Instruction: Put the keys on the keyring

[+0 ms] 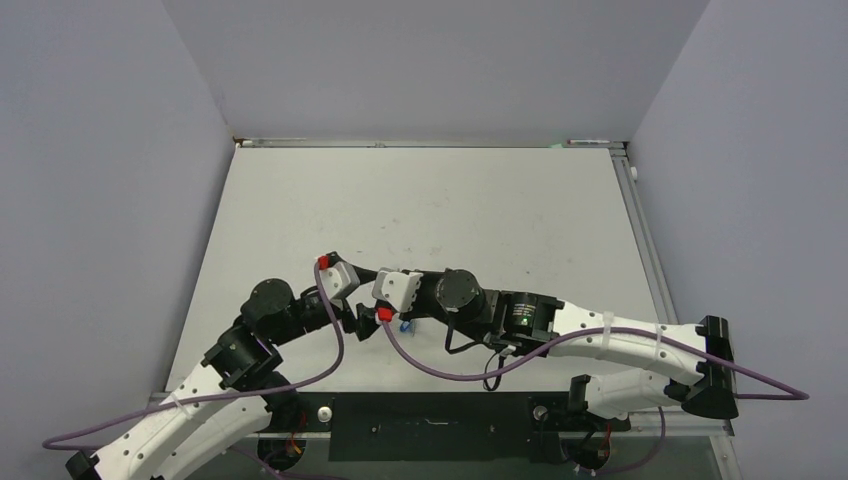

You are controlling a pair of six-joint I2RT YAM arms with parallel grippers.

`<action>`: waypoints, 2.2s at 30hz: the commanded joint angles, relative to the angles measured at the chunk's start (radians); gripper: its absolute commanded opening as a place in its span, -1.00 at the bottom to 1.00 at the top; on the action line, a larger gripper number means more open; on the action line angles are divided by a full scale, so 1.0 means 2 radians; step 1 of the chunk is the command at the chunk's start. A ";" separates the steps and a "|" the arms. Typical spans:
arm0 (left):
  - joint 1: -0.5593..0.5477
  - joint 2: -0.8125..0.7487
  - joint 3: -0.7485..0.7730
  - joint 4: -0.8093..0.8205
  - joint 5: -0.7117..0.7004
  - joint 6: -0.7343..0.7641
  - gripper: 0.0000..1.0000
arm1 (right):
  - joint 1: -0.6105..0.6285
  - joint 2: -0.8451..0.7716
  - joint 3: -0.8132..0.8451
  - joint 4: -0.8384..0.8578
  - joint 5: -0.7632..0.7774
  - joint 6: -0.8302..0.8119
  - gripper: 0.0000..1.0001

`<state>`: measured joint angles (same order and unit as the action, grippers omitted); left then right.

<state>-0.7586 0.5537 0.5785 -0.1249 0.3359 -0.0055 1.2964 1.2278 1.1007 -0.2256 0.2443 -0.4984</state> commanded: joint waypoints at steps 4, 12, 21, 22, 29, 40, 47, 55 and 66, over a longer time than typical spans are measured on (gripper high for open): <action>0.003 -0.032 0.000 0.010 -0.123 0.033 0.45 | 0.001 0.006 -0.015 0.067 0.080 -0.015 -0.89; 0.011 -0.056 -0.008 -0.004 -0.296 0.051 0.54 | -0.060 0.054 -0.013 0.064 0.054 0.020 -0.89; 0.013 -0.061 -0.012 -0.003 -0.309 0.060 0.55 | -0.110 0.054 -0.063 0.058 0.025 0.065 -0.89; 0.013 -0.062 -0.013 -0.002 -0.309 0.060 0.55 | -0.111 0.047 -0.071 0.057 0.022 0.071 -0.89; 0.015 -0.063 -0.014 0.002 -0.297 0.060 0.55 | -0.111 -0.011 -0.152 0.071 -0.018 0.149 -0.90; 0.020 -0.067 -0.015 -0.003 -0.298 0.061 0.55 | -0.094 0.004 -0.222 0.109 -0.074 0.270 -0.89; 0.021 -0.066 -0.015 -0.003 -0.297 0.062 0.55 | -0.100 0.046 -0.217 0.077 0.015 0.364 -0.68; 0.023 -0.062 -0.015 0.000 -0.290 0.061 0.55 | -0.111 0.096 -0.165 -0.014 0.102 0.446 0.08; 0.023 -0.061 -0.015 -0.004 -0.302 0.060 0.60 | -0.112 0.119 -0.151 0.144 0.009 0.466 0.09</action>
<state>-0.7181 0.4313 0.5491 -0.1493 -0.2546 0.1131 1.0748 1.4193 0.7387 -0.1177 0.3092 0.3939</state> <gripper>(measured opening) 0.794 0.538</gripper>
